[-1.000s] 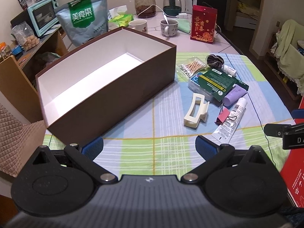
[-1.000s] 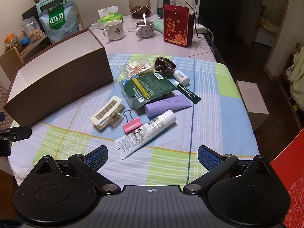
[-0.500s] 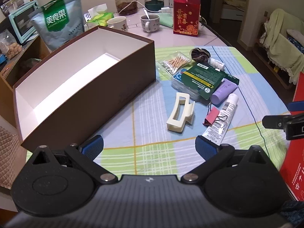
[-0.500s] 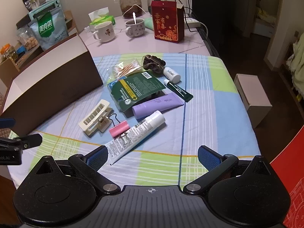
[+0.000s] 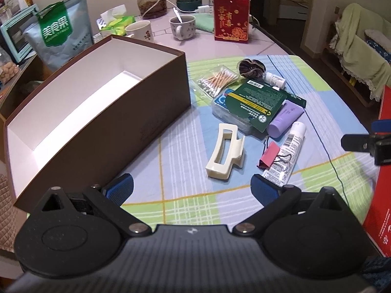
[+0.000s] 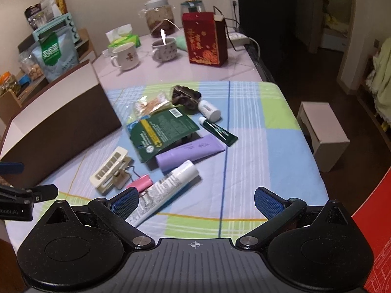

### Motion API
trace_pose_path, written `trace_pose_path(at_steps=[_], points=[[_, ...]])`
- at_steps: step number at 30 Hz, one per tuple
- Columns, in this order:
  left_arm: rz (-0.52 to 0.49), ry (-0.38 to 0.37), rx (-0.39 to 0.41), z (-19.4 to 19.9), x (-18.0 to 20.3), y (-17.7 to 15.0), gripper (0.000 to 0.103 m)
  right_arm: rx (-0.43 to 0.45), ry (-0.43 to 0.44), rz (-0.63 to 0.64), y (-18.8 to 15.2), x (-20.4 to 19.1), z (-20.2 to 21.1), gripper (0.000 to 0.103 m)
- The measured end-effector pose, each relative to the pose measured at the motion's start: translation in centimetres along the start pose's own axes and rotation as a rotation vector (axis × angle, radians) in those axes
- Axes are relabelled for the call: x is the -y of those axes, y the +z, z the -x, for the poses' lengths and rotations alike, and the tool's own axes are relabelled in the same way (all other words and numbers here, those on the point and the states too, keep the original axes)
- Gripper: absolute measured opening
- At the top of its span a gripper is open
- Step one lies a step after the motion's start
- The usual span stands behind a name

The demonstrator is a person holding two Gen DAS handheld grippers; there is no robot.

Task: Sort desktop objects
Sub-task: 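Grasp the cream hair claw clip with the left gripper while the right gripper grasps the white toothpaste tube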

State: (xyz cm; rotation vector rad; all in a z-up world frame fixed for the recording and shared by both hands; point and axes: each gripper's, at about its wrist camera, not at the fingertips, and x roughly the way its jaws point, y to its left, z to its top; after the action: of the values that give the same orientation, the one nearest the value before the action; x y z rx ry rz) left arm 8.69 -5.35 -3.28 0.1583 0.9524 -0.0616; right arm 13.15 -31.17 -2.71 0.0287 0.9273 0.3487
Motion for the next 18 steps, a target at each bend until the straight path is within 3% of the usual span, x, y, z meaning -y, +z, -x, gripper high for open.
trace_pose_path(at_steps=[10,18], points=[[-0.109,-0.058,0.002,-2.8,1.0,0.1,0.096,-0.086,0.031,-0.135,0.9,2.7,-1.8,0.103],[-0.195,-0.108,-0.010,-5.4,1.6,0.8,0.084,-0.102,0.035,-0.224,1.2,4.7,-3.0,0.103]])
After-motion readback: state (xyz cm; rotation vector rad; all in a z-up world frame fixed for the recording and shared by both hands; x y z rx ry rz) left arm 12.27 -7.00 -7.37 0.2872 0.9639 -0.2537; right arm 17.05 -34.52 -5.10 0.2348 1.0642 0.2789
